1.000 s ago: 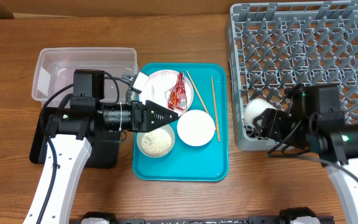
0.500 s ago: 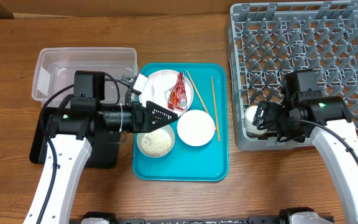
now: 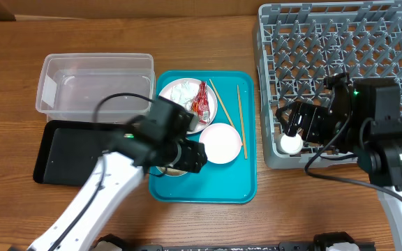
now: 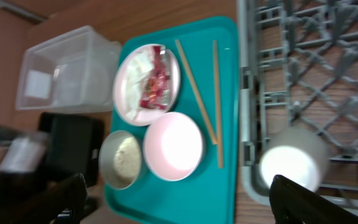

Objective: Sort waste into correct bins and load items into the dishwasher
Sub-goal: 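Carry the rice bowl with the left gripper over the black tray, then tip the rice bowl with the left gripper, pouring rice onto black tray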

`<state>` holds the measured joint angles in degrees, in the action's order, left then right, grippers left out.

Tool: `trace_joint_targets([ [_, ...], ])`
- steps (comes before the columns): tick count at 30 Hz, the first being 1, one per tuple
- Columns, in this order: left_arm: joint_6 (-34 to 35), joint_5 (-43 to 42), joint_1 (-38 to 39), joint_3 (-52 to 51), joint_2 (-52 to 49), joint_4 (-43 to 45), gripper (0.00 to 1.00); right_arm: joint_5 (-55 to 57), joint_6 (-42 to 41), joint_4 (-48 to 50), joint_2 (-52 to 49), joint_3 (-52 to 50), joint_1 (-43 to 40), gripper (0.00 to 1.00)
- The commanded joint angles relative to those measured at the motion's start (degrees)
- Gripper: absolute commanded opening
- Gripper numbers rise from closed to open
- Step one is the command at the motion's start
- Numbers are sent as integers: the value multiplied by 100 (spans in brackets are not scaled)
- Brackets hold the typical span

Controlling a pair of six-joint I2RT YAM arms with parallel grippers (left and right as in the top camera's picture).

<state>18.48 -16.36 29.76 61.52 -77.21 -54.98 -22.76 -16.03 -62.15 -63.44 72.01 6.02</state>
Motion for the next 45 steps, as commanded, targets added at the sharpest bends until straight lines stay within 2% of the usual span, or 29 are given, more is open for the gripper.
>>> trace_joint_targets([
  [1,350,1506,470,-131,-472,24,58,-680,146,31,4,103,2,95],
  [6,715,2262,704,-131,-1060,173,50,-780,149,-17,-7,103,2,95],
  [10,748,1971,704,-131,-1467,422,35,-778,149,-15,-7,103,2,95],
  [14,748,1611,715,-131,-1777,579,34,-776,149,-9,-7,103,2,95],
  [20,728,1587,807,-131,-2243,597,31,-776,149,-15,-7,103,2,95],
  [23,734,1655,811,-131,-2328,658,5,-776,149,-17,-7,103,2,95],
  [28,905,1646,809,-63,-2186,629,4,-776,149,-28,-7,103,2,95],
  [32,1014,1515,682,127,-1725,249,4,-776,149,-44,-7,103,2,95],
  [35,977,1058,225,214,-1165,11,4,-774,149,-70,-7,103,2,95],
  [38,710,286,-608,214,-579,-61,4,-774,149,-87,-7,103,2,95],
  [41,201,-951,-1738,214,-251,-68,4,-774,149,-92,-7,103,2,95],
  [45,-761,-2852,-3375,153,-337,-210,4,-774,149,-94,-7,103,2,95],
])
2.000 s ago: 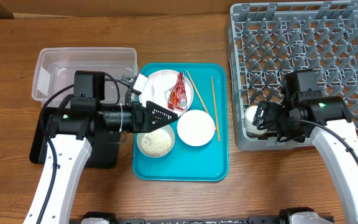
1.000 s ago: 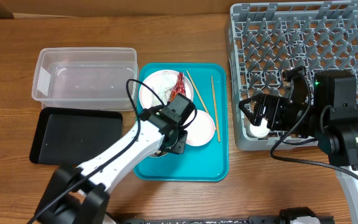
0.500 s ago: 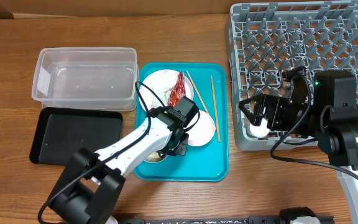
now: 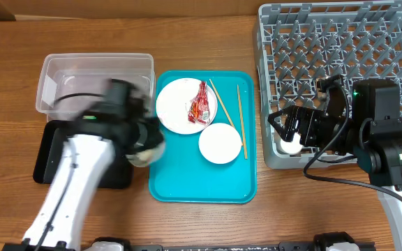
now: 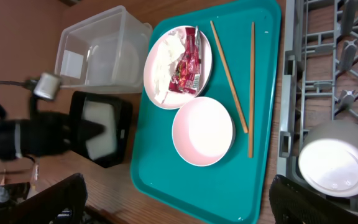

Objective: Sort waste into correct bins and load items into the dishwasher
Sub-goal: 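Tip the rice bowl with the left gripper, pouring rice onto black tray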

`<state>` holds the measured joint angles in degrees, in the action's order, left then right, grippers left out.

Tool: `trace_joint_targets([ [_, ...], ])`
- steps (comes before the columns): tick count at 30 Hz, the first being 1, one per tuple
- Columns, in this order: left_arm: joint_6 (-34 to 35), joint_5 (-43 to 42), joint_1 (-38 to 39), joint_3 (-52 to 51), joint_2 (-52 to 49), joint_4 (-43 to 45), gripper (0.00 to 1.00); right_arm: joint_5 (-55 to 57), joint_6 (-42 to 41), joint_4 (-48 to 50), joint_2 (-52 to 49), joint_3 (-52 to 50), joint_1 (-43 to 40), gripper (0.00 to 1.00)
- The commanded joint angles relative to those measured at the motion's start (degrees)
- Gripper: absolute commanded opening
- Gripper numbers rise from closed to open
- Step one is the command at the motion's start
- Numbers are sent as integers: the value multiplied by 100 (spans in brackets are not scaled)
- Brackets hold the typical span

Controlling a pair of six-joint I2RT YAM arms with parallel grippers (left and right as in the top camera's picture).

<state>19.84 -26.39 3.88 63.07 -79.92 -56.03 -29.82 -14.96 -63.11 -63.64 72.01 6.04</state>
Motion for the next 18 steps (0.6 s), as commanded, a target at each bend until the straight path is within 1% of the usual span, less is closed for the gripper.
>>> trace_joint_targets([
  [1,-1139,-2227,-1119,-35,-140,-184,4,-68,39,2,13,103,0,95],
  [4,-2061,-3309,-2050,-166,-501,-476,4,-68,39,2,13,103,0,95],
  [5,-2295,-3532,-2260,-199,-640,-573,4,-68,39,2,13,103,0,95],
  [7,-2833,-4002,-2605,-219,-962,-785,4,-68,39,4,13,103,0,95],
  [9,-3475,-4660,-2922,-221,-1340,-1113,4,-68,39,2,13,103,0,95],
  [11,-3923,-5160,-3152,-219,-1655,-1362,4,-68,39,2,13,103,0,95],
  [15,-4092,-5615,-3554,-219,-2103,-1434,4,-70,37,-7,13,103,0,95],
  [18,-4092,-5663,-3744,-219,-2247,-1449,4,-68,39,-39,13,103,0,95],
])
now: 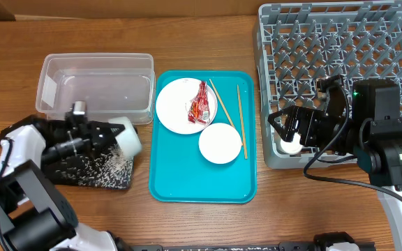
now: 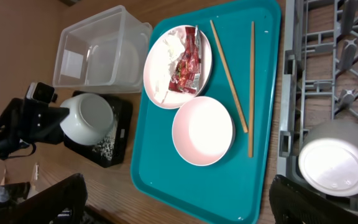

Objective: Sort waste into correct bins and load items into the dishwasher
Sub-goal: 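Tip the rice bowl with the left gripper, pouring rice onto black tray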

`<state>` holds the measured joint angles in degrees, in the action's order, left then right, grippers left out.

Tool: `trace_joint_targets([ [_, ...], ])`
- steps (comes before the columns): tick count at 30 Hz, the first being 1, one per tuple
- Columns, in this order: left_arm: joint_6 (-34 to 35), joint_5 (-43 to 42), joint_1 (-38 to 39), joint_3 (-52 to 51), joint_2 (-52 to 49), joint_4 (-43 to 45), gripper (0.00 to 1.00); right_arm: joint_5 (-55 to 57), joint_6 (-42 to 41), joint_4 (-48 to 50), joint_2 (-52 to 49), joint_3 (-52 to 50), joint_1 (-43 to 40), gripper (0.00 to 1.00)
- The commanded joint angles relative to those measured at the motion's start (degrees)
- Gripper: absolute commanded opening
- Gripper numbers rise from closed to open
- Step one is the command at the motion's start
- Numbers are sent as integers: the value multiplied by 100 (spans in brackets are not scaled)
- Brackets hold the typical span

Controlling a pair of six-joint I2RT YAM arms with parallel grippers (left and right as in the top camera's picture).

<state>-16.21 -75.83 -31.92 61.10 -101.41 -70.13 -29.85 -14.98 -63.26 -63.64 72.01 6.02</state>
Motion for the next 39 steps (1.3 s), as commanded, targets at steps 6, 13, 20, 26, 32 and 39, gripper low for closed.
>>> trace_joint_targets([
  [6,-839,-929,-280,-22,-105,-92,4,-28,44,-24,13,103,2,95],
  [13,-2035,-883,-332,-22,-66,-1226,4,-2,42,-26,13,103,2,95],
  [20,-1910,-522,-415,-17,-79,-920,4,0,44,-33,13,103,2,95],
  [26,-2527,-505,-352,-4,-20,-1587,4,0,44,-48,13,103,2,95],
  [32,-3353,48,-323,334,-4,-1974,4,0,42,-24,13,103,2,95],
  [39,-1985,531,-339,656,26,-1401,4,0,42,-68,13,103,2,96],
])
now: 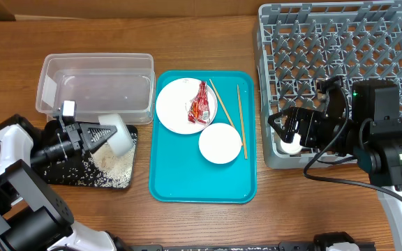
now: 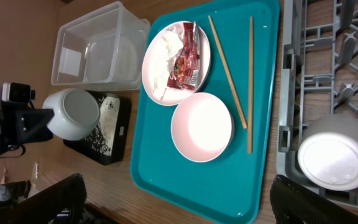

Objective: Sort waste into correct bins and load items into the dishwasher
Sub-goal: 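Tip the rice bowl with the left gripper, pouring rice onto black tray, then set the empty bowl back on the teal tray with the left gripper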

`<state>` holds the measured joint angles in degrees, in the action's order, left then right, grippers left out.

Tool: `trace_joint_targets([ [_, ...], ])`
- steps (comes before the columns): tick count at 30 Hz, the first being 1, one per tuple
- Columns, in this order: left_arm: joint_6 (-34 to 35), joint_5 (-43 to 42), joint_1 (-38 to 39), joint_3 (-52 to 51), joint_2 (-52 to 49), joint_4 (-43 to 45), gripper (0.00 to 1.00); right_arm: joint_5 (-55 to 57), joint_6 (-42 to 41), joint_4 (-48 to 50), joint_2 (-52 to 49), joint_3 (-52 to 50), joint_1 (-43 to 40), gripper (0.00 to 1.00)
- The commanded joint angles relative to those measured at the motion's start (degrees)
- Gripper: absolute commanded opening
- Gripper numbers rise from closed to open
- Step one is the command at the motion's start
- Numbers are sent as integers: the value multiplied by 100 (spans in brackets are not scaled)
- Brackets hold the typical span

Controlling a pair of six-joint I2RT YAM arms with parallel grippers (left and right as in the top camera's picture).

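Note:
My left gripper [image 1: 102, 134] is shut on the rim of a steel bowl [image 1: 119, 132], which lies tipped on its side over the black tray [image 1: 65, 174]. A pile of rice [image 1: 110, 160] sits on that tray beneath it. The right wrist view also shows the steel bowl [image 2: 73, 112]. On the teal tray [image 1: 201, 185] stand a white plate [image 1: 176, 108] with a red wrapper [image 1: 200, 103] and tissue, a pink bowl [image 1: 220, 143] and two chopsticks [image 1: 240, 118]. My right gripper [image 2: 179, 211] hangs open over the rack's near left corner, above a white cup [image 2: 331, 152].
A clear plastic bin [image 1: 96, 87] stands behind the black tray, left of the teal tray. The grey dish rack [image 1: 340, 42] fills the right side, with the white cup [image 1: 290, 144] in its near left corner.
More rice now lies heaped on the right part of the black tray. The tipped steel bowl sits slightly further back and left. The right arm has hardly moved.
My left gripper was at the steel bowl of rice on the teal tray. Then it held the bowl over the black tray. Then the bowl was tipped with rice scattered below, and now a pile lies there. My right gripper stayed open over the rack.

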<state>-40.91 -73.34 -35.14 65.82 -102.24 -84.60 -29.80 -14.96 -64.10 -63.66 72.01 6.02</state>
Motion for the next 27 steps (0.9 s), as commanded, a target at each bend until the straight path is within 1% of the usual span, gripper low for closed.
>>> trace_joint_targets([
  [1,326,282,35,186,146,-181,4,-4,39,15,15,103,2,96],
  [3,-337,463,243,186,304,-673,4,-4,39,15,15,103,2,96],
  [4,-361,658,356,186,398,-721,4,-2,39,20,15,103,2,96],
  [5,-225,874,481,186,509,-702,4,-2,39,33,15,103,2,96],
  [7,420,1257,796,186,785,-509,4,-2,39,66,15,103,2,96],
  [9,1211,1635,1158,186,1093,-164,4,-2,37,101,15,103,2,96],
  [10,1788,1976,1416,186,1294,107,4,17,39,105,15,103,2,96],
  [12,2717,2634,1912,186,1631,511,4,15,39,92,15,103,2,96],
  [15,3958,3851,2769,186,2076,1023,4,15,39,59,15,103,2,96],
  [18,4865,4804,3768,184,2326,1397,4,17,39,63,15,103,2,96],
  [20,5335,5324,4459,184,2339,1578,4,20,42,63,15,103,2,96],
  [24,6426,6448,5851,168,2194,1832,4,20,39,59,15,103,2,96],
  [27,7250,7152,6669,68,1985,1853,4,17,39,55,15,103,2,96],
])
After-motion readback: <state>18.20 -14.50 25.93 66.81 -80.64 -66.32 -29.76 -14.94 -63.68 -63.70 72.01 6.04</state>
